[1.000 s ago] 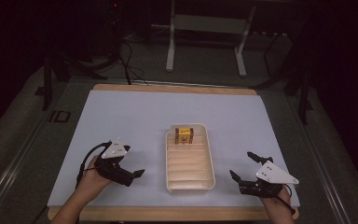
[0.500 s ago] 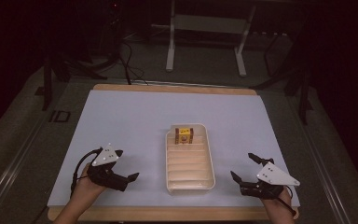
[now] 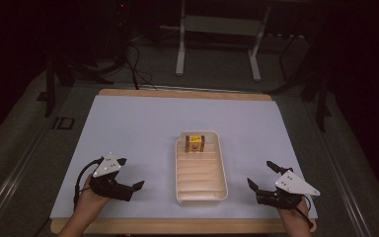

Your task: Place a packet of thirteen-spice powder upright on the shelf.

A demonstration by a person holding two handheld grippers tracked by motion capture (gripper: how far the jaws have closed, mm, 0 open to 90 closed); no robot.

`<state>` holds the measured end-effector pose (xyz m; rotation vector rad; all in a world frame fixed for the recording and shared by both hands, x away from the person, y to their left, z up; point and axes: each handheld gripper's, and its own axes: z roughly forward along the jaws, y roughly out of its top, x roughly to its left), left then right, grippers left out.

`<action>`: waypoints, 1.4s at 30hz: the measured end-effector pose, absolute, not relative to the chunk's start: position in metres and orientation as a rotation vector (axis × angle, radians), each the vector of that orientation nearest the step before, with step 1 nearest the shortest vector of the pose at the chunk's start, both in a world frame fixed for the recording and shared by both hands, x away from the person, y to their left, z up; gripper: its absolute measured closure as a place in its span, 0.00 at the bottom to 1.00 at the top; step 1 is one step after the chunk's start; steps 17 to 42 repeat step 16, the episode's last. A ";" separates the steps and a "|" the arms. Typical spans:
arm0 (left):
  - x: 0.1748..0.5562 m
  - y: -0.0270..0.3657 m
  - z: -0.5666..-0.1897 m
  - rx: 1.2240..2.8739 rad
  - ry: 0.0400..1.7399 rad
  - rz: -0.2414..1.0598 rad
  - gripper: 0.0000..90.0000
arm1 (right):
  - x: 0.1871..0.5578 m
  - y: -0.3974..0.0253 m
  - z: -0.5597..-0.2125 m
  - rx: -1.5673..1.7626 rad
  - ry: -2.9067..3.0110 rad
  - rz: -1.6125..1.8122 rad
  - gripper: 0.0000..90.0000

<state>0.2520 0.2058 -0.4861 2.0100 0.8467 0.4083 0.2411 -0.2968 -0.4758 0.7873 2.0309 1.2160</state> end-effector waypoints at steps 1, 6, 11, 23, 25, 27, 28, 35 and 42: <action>0.252 0.206 -0.486 2.008 0.848 0.405 0.01 | 0.241 -0.297 -0.476 0.792 2.027 1.224 0.17; 0.251 0.208 -0.483 1.971 0.845 0.402 0.01 | 0.242 -0.299 -0.476 0.810 2.002 1.266 0.17; 0.251 0.209 -0.484 1.967 0.843 0.395 0.01 | 0.241 -0.299 -0.475 0.812 1.998 1.244 0.17; 0.251 0.207 -0.485 1.967 0.832 0.382 0.01 | 0.241 -0.298 -0.475 0.807 2.006 1.240 0.17; 0.251 0.207 -0.485 1.967 0.832 0.382 0.01 | 0.241 -0.298 -0.475 0.807 2.006 1.240 0.17; 0.251 0.207 -0.485 1.967 0.832 0.382 0.01 | 0.241 -0.298 -0.475 0.807 2.006 1.240 0.17; 0.251 0.207 -0.485 1.967 0.832 0.382 0.01 | 0.241 -0.298 -0.475 0.807 2.006 1.240 0.17; 0.251 0.207 -0.485 1.967 0.832 0.382 0.01 | 0.241 -0.298 -0.475 0.807 2.006 1.240 0.17; 0.251 0.207 -0.485 1.967 0.832 0.382 0.01 | 0.241 -0.298 -0.475 0.807 2.006 1.240 0.17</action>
